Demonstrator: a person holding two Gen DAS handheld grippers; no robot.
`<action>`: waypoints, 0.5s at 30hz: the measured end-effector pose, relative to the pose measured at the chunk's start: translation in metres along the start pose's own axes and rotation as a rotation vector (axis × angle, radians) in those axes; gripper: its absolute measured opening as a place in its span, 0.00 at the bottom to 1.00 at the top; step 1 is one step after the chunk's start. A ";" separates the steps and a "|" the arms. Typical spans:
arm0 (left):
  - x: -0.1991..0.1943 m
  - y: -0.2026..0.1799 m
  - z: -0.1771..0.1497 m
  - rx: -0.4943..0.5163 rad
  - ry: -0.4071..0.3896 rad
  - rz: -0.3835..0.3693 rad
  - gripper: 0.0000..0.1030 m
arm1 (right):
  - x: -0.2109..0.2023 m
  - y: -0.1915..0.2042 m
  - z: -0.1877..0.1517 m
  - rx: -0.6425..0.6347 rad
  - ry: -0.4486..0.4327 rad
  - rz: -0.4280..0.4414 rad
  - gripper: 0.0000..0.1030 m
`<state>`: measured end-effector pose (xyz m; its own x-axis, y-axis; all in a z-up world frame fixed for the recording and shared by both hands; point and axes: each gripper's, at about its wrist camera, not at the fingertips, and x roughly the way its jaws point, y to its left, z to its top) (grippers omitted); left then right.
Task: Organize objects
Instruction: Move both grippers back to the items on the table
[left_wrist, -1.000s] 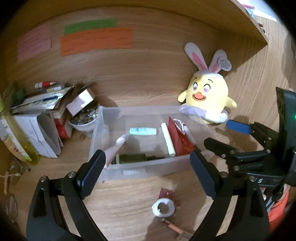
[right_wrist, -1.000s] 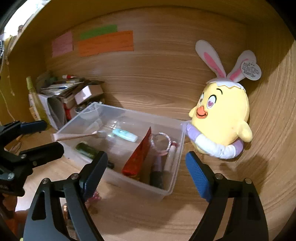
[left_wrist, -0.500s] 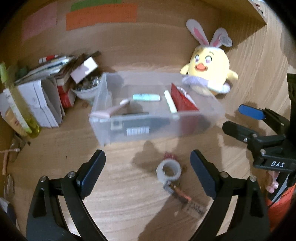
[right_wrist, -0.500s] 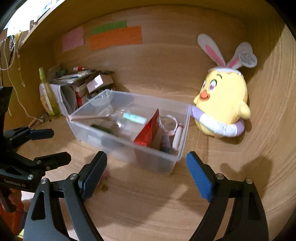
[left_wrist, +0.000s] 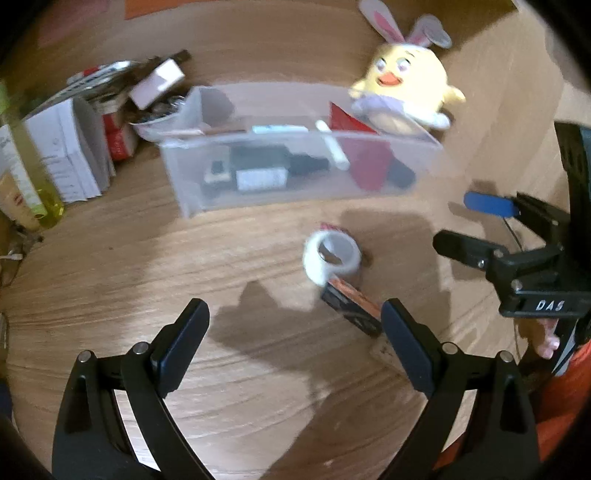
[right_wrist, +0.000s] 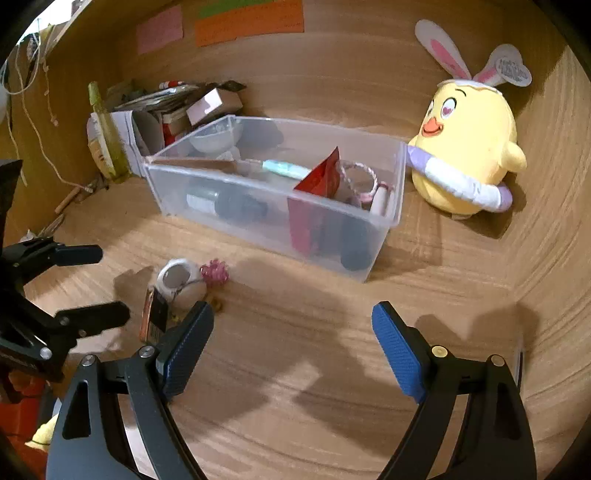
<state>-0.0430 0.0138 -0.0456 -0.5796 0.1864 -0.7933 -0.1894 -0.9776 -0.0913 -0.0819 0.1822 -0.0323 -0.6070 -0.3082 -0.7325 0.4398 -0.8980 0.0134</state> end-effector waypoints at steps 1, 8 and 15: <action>0.002 -0.002 -0.001 0.009 0.004 -0.002 0.92 | -0.001 0.000 -0.002 0.001 0.004 0.001 0.83; 0.019 -0.001 0.003 -0.018 0.039 -0.086 0.91 | -0.005 -0.005 -0.017 0.035 0.027 0.009 0.83; 0.029 -0.010 0.000 0.019 0.068 -0.103 0.85 | -0.006 -0.006 -0.030 0.065 0.055 0.041 0.83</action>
<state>-0.0584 0.0294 -0.0676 -0.5010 0.2777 -0.8197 -0.2606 -0.9516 -0.1631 -0.0611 0.1988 -0.0490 -0.5509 -0.3292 -0.7669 0.4189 -0.9038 0.0871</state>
